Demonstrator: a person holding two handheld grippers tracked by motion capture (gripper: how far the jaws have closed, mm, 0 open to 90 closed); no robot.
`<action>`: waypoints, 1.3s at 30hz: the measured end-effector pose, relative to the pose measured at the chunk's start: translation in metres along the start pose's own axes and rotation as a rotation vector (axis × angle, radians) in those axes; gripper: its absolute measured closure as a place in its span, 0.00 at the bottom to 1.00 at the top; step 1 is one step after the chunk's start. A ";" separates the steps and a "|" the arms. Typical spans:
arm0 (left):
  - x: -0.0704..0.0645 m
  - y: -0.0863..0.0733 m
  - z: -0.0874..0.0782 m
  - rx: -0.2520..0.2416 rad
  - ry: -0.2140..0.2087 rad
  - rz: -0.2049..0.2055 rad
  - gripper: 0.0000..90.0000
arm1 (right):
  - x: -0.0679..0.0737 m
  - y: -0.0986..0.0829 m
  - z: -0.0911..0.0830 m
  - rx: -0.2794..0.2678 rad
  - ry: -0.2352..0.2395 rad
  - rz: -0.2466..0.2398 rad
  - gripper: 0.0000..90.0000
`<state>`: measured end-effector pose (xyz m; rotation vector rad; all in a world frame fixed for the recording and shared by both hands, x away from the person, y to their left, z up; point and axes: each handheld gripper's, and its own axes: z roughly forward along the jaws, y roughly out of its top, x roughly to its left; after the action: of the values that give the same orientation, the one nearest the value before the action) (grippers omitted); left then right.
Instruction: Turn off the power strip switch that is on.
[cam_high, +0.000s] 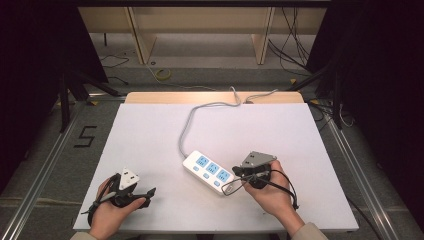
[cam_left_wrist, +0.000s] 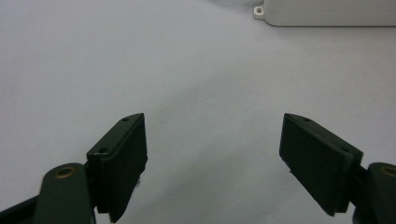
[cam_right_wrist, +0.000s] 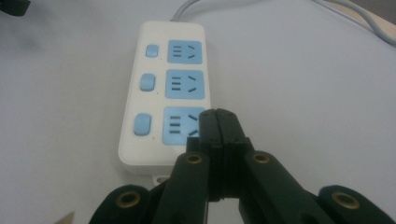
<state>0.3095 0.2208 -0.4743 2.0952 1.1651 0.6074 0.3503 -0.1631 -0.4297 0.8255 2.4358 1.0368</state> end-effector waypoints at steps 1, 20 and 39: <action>0.000 0.000 0.000 0.000 0.000 -0.002 0.26 | 0.000 0.001 0.000 -0.001 0.001 0.000 1.00; -0.001 0.000 0.000 -0.002 -0.001 -0.002 0.26 | 0.003 0.008 0.005 0.006 0.021 -0.007 1.00; -0.001 0.000 0.000 -0.003 0.000 0.000 0.26 | 0.007 0.017 0.010 0.009 0.035 -0.018 1.00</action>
<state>0.3096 0.2201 -0.4745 2.0932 1.1634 0.6083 0.3571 -0.1439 -0.4241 0.7939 2.4739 1.0430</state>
